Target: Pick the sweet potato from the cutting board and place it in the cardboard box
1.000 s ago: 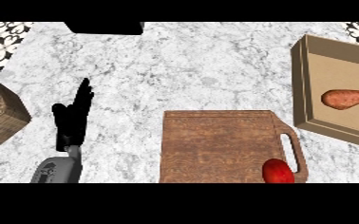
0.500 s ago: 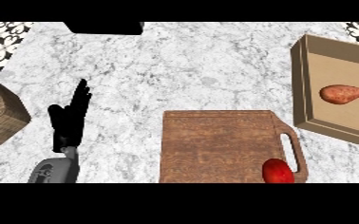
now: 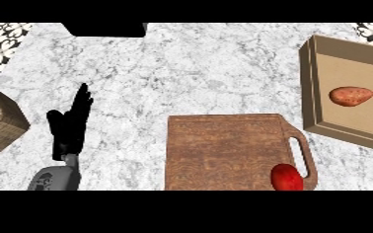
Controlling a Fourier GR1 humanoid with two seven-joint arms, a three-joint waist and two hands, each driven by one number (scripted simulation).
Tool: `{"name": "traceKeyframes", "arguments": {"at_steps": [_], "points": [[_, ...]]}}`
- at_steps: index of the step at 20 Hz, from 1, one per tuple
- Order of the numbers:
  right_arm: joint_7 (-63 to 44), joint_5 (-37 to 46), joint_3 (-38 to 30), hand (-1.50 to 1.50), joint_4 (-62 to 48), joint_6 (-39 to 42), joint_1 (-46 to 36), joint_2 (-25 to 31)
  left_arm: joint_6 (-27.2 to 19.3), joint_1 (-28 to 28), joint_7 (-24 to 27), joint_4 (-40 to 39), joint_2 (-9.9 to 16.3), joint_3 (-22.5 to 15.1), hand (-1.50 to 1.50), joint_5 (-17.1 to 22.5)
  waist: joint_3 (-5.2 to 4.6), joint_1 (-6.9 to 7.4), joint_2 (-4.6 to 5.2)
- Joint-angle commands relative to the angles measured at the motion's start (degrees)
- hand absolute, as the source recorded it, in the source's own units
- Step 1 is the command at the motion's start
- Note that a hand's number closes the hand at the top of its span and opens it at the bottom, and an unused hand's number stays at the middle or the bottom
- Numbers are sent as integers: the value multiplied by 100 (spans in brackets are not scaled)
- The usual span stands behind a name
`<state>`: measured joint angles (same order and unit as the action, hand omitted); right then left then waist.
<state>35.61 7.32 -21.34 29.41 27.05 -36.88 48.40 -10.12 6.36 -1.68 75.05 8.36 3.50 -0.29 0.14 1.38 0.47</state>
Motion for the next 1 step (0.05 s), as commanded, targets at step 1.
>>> {"name": "traceKeyframes", "arguments": {"at_steps": [1], "points": [[86,-402,-454,-150,-783,660,-230,414,153,48,-22,17,134,57,0,54,1,3,8]]}}
